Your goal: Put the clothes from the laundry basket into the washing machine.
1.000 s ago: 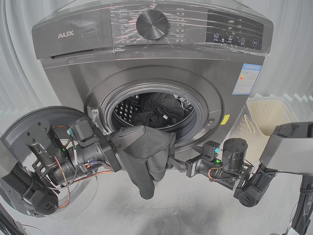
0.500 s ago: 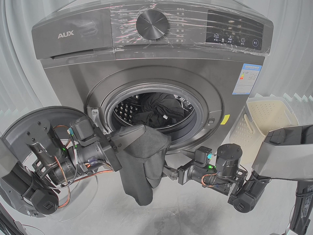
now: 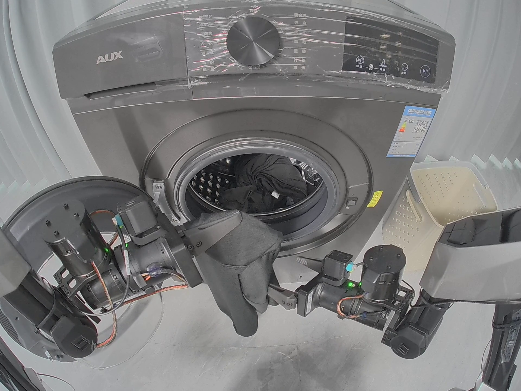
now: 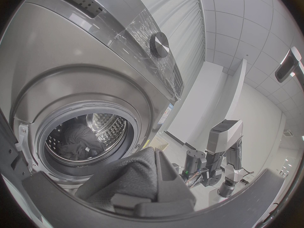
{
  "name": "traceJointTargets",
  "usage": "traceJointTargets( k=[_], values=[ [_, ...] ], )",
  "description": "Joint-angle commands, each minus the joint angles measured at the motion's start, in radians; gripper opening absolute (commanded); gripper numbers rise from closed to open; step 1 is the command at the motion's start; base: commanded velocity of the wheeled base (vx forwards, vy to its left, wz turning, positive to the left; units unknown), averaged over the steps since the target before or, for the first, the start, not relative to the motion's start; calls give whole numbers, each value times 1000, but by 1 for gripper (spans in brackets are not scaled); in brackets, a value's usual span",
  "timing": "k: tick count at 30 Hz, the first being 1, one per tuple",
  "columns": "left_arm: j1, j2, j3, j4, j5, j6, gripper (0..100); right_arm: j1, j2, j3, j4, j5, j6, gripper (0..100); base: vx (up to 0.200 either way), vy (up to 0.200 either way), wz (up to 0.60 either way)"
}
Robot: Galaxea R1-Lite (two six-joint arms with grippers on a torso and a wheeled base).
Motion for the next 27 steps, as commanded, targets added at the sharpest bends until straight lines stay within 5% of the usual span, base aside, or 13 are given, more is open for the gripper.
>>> traceJointTargets(
  k=[1,17,27],
  values=[
    [0,-3,4,-1,0,-1,0,-20,10,-12,-5,-4,1,100,0,0,0],
    [-2,-1,6,-1,0,2,0,-42,-63,-55,-14,1,5,100,0,0,0],
    [0,5,1,-2,0,2,0,-12,-51,69,-14,5,-2,100,0,0,0]
  ],
)
